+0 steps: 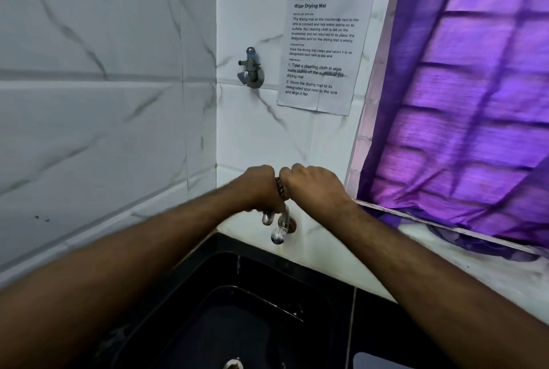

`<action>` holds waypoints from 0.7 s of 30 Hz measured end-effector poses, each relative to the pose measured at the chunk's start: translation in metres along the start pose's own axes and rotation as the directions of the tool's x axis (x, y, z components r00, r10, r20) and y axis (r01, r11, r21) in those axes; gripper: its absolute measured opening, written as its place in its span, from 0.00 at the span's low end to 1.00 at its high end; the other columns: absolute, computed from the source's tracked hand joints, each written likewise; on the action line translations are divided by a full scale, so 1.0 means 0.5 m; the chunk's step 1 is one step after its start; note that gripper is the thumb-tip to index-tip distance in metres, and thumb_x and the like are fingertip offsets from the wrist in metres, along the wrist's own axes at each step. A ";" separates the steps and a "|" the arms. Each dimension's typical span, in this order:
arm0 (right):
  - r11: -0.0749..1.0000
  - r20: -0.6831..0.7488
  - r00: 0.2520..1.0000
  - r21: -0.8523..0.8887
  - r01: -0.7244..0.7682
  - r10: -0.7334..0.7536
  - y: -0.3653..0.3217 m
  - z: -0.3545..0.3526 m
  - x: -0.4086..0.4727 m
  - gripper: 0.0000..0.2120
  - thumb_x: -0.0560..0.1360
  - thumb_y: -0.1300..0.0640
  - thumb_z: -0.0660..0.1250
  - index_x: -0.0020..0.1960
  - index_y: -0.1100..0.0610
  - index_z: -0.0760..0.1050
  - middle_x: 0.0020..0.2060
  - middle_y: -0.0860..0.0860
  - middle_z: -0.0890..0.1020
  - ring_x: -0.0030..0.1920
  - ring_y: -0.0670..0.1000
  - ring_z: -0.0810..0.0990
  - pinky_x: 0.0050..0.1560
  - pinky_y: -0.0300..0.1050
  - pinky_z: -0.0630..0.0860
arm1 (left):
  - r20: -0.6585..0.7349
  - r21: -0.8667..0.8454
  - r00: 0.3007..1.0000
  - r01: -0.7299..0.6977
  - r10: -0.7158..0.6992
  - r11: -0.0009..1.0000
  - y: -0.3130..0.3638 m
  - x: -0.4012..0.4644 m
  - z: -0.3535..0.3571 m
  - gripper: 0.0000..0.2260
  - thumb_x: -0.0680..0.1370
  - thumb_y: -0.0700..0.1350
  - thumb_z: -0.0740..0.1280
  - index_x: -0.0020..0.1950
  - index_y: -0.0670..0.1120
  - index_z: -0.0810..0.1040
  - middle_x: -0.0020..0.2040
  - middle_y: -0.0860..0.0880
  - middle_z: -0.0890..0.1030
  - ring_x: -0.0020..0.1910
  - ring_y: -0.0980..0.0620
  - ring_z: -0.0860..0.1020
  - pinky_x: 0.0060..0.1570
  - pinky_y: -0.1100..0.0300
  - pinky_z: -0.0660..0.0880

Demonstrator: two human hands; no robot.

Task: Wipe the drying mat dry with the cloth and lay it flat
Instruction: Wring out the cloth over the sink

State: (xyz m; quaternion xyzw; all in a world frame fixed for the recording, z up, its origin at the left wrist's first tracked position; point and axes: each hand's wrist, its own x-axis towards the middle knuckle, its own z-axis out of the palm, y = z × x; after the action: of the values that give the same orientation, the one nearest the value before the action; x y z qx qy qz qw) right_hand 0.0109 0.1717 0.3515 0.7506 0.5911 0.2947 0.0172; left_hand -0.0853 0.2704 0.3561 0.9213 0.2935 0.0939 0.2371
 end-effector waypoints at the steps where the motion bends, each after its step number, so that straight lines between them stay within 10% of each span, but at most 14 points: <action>1: 0.994 0.057 0.994 0.047 -0.097 0.094 -0.002 -0.006 0.015 0.05 0.77 0.61 0.65 0.53 0.58 0.75 0.41 0.53 0.75 0.43 0.58 0.79 0.37 0.48 0.68 | -0.195 0.148 0.978 -0.046 0.074 0.988 -0.002 0.015 0.010 0.16 0.70 0.40 0.72 0.55 0.40 0.71 0.33 0.48 0.76 0.31 0.48 0.75 0.27 0.59 0.66; 4: 0.935 0.081 0.946 0.147 -0.322 0.313 -0.001 -0.010 0.060 0.02 0.76 0.60 0.68 0.48 0.55 0.78 0.33 0.47 0.69 0.42 0.55 0.81 0.36 0.45 0.69 | -0.434 0.458 0.817 -0.164 0.381 0.874 -0.014 0.050 0.018 0.19 0.77 0.40 0.66 0.62 0.42 0.61 0.34 0.50 0.73 0.30 0.48 0.71 0.27 0.55 0.65; 8: 0.794 0.198 0.869 0.352 -0.495 0.454 0.000 -0.005 0.092 0.12 0.69 0.47 0.75 0.41 0.52 0.74 0.31 0.45 0.74 0.36 0.51 0.76 0.34 0.41 0.69 | -0.346 0.774 0.628 -0.228 0.697 0.590 -0.041 0.092 -0.013 0.15 0.71 0.39 0.70 0.51 0.44 0.67 0.34 0.49 0.74 0.26 0.48 0.73 0.22 0.56 0.69; 14: 0.455 0.698 0.716 0.636 -0.623 0.003 0.040 0.011 0.062 0.14 0.69 0.45 0.79 0.37 0.52 0.78 0.25 0.47 0.73 0.23 0.45 0.66 0.24 0.37 0.58 | -0.028 0.883 0.427 -0.413 0.904 0.222 -0.080 0.093 -0.005 0.05 0.76 0.40 0.59 0.49 0.44 0.65 0.36 0.47 0.74 0.27 0.45 0.75 0.21 0.55 0.69; 18: 0.437 0.678 0.730 0.685 -0.583 -0.088 0.042 0.041 0.029 0.13 0.71 0.46 0.78 0.41 0.55 0.83 0.26 0.47 0.74 0.25 0.45 0.64 0.24 0.39 0.56 | 0.018 0.838 0.511 -0.476 0.859 0.266 -0.086 0.088 0.031 0.04 0.76 0.42 0.55 0.50 0.45 0.66 0.38 0.46 0.75 0.31 0.44 0.77 0.24 0.54 0.67; 21: 0.544 0.470 0.876 0.710 -0.447 0.106 0.041 0.056 0.029 0.17 0.68 0.46 0.80 0.51 0.52 0.81 0.43 0.50 0.83 0.42 0.51 0.81 0.38 0.46 0.75 | -0.069 0.707 0.775 -0.405 0.628 0.579 -0.075 0.082 0.018 0.08 0.78 0.44 0.61 0.56 0.46 0.71 0.49 0.46 0.79 0.45 0.44 0.80 0.36 0.53 0.67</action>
State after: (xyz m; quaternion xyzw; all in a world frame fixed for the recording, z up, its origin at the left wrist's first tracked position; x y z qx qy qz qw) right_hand 0.0434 0.1874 0.3421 0.8028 0.5155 -0.1523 -0.2581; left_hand -0.0679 0.3174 0.3311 0.9606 0.0551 0.1949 -0.1903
